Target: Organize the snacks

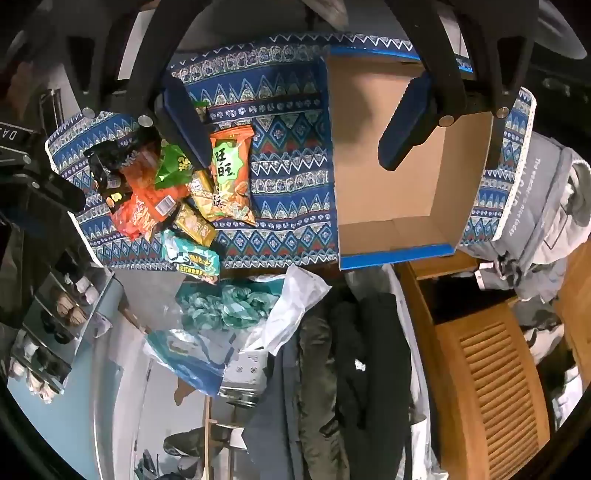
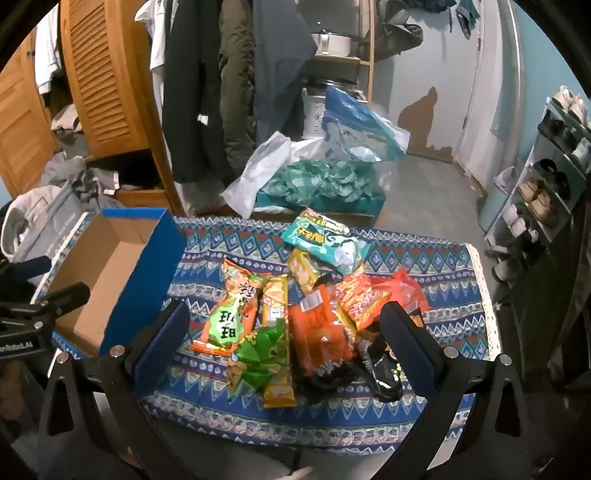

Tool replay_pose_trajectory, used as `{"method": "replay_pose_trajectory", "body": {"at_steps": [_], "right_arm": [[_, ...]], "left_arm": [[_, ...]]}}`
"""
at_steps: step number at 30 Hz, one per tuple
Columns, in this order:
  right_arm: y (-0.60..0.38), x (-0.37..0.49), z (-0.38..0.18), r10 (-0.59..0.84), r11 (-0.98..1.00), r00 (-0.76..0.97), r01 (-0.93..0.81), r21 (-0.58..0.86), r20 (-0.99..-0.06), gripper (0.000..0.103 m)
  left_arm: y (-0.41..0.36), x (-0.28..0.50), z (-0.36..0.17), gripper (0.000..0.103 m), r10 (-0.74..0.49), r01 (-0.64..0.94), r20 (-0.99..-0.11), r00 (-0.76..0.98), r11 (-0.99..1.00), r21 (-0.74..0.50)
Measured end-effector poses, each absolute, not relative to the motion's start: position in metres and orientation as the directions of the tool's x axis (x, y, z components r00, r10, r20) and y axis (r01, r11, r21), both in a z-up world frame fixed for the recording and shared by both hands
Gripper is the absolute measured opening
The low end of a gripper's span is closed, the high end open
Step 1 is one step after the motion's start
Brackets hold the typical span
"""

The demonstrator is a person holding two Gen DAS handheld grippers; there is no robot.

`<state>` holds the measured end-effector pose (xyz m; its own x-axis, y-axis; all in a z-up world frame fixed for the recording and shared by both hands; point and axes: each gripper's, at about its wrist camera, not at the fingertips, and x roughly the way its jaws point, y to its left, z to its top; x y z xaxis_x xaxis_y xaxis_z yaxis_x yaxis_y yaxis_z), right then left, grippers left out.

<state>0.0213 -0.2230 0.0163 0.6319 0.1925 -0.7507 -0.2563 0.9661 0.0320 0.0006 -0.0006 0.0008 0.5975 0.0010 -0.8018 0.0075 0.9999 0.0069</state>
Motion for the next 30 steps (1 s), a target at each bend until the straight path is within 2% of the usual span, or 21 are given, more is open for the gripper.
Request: {"method": "replay_pose_trajectory", "body": {"at_steps": [8,30], "right_arm": [[-0.223,0.020,0.016,0.194,0.965,0.636,-0.259,0.031,-0.747,0.101],[-0.225,0.021,0.015,0.195,0.967,0.629,-0.253,0.039,-0.752,0.101]], "left_arm": [[0.000,-0.004,0.005,0.092,-0.019,0.016,-0.771,0.636,1.000,-0.011],[-0.002,-0.004,0.003,0.092,-0.044,0.015,-0.787,0.615,0.999,-0.044]]}}
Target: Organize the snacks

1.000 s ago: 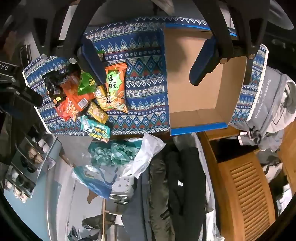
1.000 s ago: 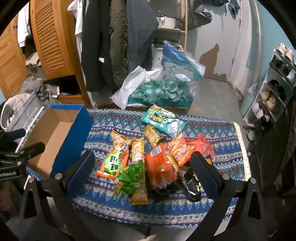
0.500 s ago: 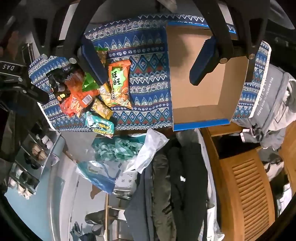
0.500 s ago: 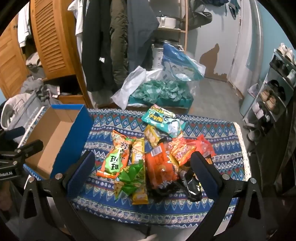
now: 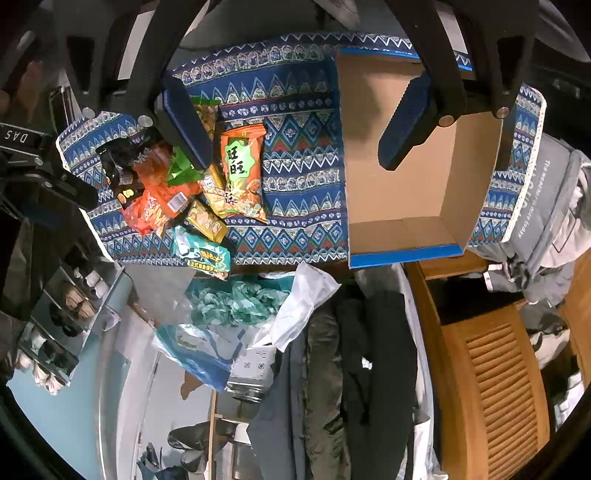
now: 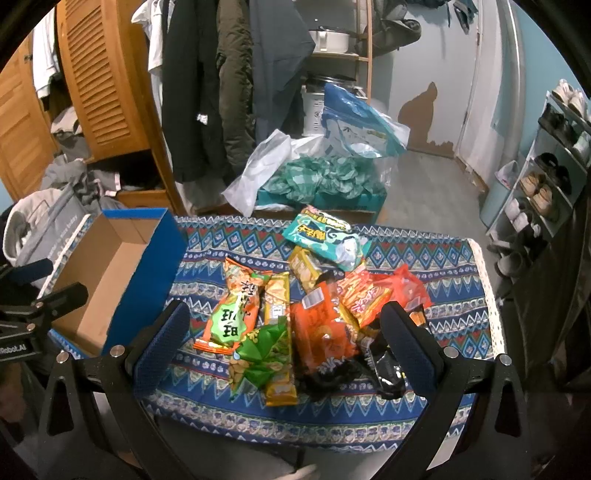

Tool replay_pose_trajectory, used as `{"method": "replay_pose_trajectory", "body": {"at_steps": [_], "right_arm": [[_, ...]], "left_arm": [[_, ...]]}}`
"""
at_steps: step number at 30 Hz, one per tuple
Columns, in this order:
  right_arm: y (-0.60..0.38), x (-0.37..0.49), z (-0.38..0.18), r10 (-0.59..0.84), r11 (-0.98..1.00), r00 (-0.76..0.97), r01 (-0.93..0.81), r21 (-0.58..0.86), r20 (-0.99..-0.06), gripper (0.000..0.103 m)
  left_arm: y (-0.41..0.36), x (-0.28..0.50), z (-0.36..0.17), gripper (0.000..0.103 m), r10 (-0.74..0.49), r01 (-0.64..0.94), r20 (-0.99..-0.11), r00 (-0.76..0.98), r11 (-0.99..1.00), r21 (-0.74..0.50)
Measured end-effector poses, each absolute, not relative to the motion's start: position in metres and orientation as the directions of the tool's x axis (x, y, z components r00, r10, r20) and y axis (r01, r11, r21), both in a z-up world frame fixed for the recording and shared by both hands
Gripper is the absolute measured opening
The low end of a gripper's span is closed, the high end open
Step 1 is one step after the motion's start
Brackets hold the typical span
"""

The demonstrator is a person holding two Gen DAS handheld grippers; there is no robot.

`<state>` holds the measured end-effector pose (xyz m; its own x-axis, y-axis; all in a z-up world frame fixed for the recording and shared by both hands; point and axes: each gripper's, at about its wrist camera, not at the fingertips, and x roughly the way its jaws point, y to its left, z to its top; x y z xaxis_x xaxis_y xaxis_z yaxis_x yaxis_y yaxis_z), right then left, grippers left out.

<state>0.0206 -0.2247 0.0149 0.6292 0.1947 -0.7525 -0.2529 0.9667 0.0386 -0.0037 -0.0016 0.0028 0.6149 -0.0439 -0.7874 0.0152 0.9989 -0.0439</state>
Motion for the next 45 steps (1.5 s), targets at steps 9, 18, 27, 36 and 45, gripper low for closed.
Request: {"method": "replay_pose_trajectory", "body": {"at_steps": [9,18,27,36,45], "right_arm": [[-0.2254,0.0207,0.0153,0.198,0.966,0.627,-0.254,0.043,-0.753,0.101],[-0.2269,0.0207,0.0171,0.197,0.966,0.627,-0.254,0.042,-0.754,0.101],[-0.2260,0.0201,0.0097,0.200,0.966,0.621,-0.254,0.046,-0.758,0.101],[-0.2266,0.0197,0.0090,0.205,0.967,0.609,-0.249,0.060,-0.767,0.101],[-0.2269,0.0201,0.0095,0.205,0.966,0.608,-0.250,0.059,-0.767,0.101]], "left_arm": [[-0.0016,-0.0038,0.0029,0.092,-0.045,0.016,-0.789,0.613,0.999,-0.044],[-0.0005,-0.0039,0.0028,0.092,-0.046,0.017,-0.787,0.615,0.999,-0.045],[0.0016,-0.0038,0.0007,0.092,-0.045,0.013,-0.795,0.605,0.999,-0.047],[0.0015,-0.0017,0.0001,0.092,-0.043,0.008,-0.801,0.597,0.999,-0.048],[0.0002,-0.0020,-0.0002,0.092,-0.042,0.008,-0.802,0.596,0.999,-0.046]]}}
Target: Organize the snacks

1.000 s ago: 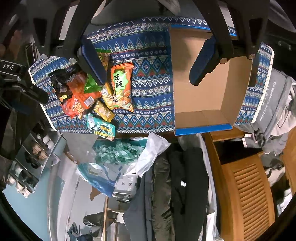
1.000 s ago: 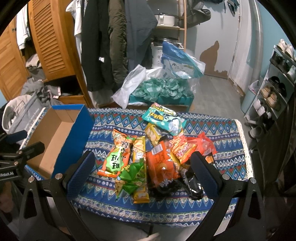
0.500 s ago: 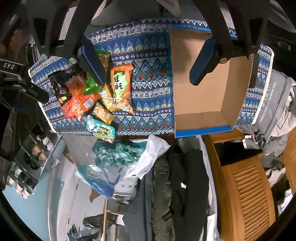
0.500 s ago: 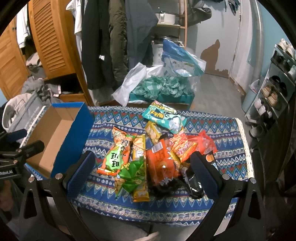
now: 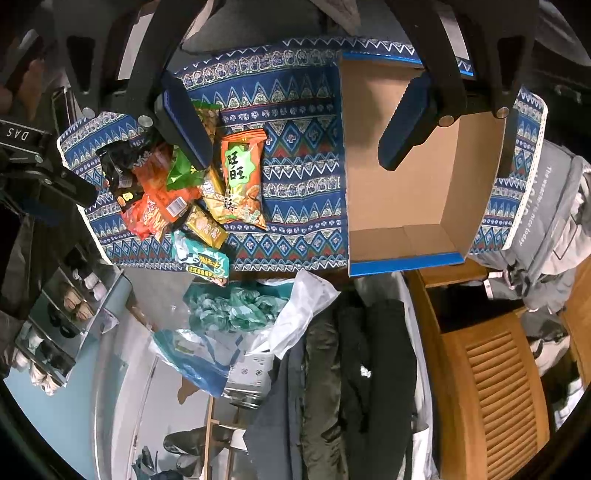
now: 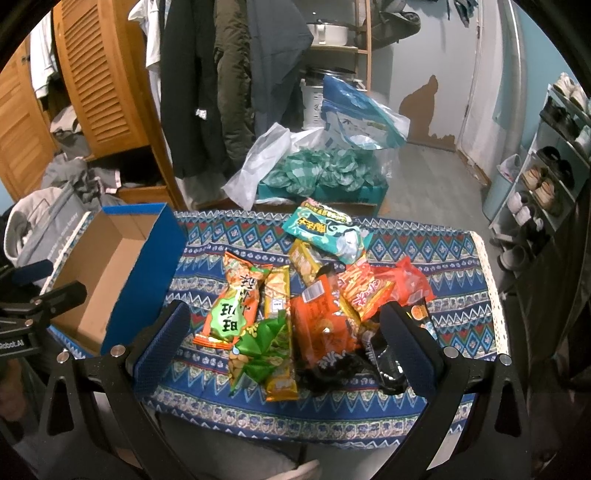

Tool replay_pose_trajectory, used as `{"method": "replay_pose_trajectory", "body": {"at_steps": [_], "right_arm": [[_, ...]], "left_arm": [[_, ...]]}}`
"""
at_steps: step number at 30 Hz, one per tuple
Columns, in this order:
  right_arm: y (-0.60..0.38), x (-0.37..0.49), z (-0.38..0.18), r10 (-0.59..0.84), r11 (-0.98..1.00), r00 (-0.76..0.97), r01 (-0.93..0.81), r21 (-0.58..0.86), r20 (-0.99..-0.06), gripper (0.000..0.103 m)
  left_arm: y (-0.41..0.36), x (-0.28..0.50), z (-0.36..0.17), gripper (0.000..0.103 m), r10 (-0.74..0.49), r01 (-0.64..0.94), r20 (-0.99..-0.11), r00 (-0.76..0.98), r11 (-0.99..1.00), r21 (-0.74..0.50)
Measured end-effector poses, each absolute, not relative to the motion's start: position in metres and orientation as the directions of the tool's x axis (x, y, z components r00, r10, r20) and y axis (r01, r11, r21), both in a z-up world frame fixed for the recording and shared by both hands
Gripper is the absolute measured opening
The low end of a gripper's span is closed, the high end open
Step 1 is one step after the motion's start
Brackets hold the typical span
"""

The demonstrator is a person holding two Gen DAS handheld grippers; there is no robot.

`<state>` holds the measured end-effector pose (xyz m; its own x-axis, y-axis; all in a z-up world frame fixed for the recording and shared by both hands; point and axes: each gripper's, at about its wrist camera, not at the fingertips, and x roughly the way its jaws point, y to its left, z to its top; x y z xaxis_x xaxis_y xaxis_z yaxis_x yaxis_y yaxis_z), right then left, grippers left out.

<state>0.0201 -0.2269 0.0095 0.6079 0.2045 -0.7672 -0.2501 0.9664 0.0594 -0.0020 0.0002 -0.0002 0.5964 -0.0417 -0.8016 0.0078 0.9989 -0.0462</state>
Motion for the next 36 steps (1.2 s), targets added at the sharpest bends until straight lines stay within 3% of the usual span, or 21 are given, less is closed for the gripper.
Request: {"method": "replay_pose_trajectory", "body": {"at_steps": [36], "right_arm": [[-0.296,0.052,-0.016,0.153,0.983,0.557,-0.173,0.066,-0.816,0.101]], "left_arm": [[-0.020,0.037,-0.034,0.092,-0.028,0.004,-0.880,0.473,1.000,-0.030]]}}
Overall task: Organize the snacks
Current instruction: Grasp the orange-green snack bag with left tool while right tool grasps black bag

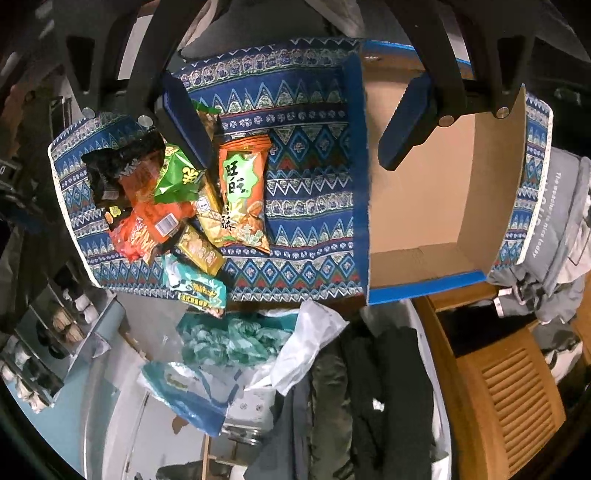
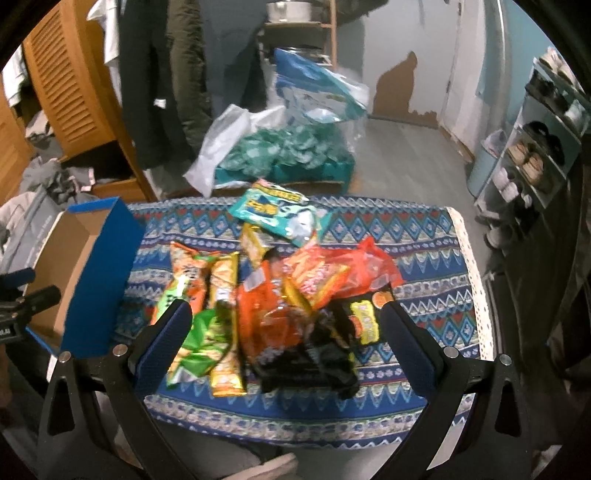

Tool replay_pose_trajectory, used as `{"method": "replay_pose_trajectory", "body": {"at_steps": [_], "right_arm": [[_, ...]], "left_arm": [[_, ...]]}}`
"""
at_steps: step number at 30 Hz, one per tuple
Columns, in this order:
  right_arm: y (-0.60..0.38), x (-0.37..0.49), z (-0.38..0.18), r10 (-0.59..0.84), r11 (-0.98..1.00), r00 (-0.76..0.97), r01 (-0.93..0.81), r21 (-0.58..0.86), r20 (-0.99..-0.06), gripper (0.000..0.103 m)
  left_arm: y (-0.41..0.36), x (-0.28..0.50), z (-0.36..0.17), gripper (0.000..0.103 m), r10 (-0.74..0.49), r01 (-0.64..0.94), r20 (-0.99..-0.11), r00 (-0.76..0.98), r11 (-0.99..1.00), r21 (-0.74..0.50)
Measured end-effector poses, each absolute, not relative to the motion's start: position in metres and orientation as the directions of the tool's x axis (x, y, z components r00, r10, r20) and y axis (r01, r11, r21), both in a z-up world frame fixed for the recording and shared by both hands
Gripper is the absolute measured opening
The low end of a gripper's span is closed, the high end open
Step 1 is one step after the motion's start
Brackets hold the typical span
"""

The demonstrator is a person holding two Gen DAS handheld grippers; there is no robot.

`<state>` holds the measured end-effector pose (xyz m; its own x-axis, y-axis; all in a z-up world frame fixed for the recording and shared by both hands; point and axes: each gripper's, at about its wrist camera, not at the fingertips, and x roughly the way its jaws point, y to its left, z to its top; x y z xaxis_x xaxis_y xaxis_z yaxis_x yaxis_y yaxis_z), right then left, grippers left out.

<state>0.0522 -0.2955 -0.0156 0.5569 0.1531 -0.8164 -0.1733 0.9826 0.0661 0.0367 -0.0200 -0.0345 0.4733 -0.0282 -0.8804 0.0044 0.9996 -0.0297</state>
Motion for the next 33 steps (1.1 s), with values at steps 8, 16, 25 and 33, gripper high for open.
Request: {"method": "replay_pose_trajectory", "body": {"at_steps": [8,16,25,33], "right_arm": [[-0.319,0.077,-0.035,0.133,0.985,0.508,-0.163,0.057,-0.851,0.101],[-0.325,0.090,-0.072,0.121,0.986,0.417,-0.157,0.060,-0.901,0.098],[-0.332,0.086,-0.110,0.114,0.983,0.325,-0.171,0.060,-0.939,0.095],[-0.340,0.087,-0.138,0.111,0.982,0.271,-0.176,0.064,-0.956,0.088]], "left_arm": [[-0.030,0.063,-0.058,0.092,-0.024,0.001,-0.913,0.407,1.000,-0.026],[-0.047,0.086,-0.088,0.092,-0.058,0.028,-0.947,0.315,0.998,-0.052],[-0.061,0.115,-0.123,0.092,-0.058,0.008,-0.971,0.234,0.998,-0.058],[-0.074,0.135,-0.152,0.092,-0.037,0.003,-0.981,0.190,0.999,-0.037]]}}
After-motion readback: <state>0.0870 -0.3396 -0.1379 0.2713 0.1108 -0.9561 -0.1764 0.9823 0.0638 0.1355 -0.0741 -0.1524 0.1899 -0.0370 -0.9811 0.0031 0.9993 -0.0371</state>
